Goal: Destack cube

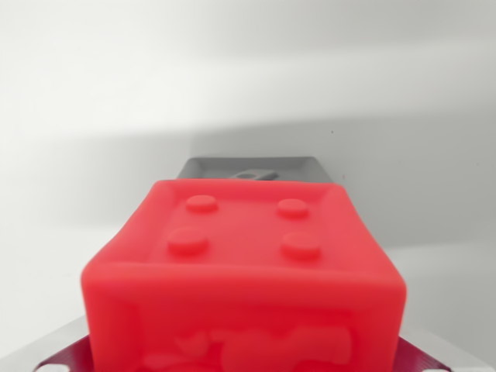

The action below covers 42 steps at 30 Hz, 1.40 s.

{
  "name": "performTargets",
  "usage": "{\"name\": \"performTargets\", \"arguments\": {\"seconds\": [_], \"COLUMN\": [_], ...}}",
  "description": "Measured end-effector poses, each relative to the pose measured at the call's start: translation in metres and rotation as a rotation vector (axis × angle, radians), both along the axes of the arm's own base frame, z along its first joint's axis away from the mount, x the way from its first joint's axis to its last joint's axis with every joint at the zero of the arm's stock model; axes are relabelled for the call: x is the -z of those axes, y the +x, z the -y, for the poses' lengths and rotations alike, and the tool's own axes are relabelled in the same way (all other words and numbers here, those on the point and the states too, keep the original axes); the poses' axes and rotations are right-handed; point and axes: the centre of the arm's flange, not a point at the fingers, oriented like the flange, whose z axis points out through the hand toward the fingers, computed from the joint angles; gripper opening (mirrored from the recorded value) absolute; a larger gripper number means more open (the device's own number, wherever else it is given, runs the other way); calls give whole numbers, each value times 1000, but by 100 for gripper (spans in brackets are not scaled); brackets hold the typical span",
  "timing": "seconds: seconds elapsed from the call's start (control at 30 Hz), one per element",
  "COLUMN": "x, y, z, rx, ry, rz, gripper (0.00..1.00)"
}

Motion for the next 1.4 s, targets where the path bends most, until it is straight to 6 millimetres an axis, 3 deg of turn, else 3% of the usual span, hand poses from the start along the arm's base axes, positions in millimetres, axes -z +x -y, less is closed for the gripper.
{"name": "performTargets", "arguments": {"seconds": [0.53,1.4], "x": [-15,-84], "y": [1,2], "z": [0,0], "rx": [0,0], "ry": [1,3], "rz": [3,11], "gripper": [0,0]}}
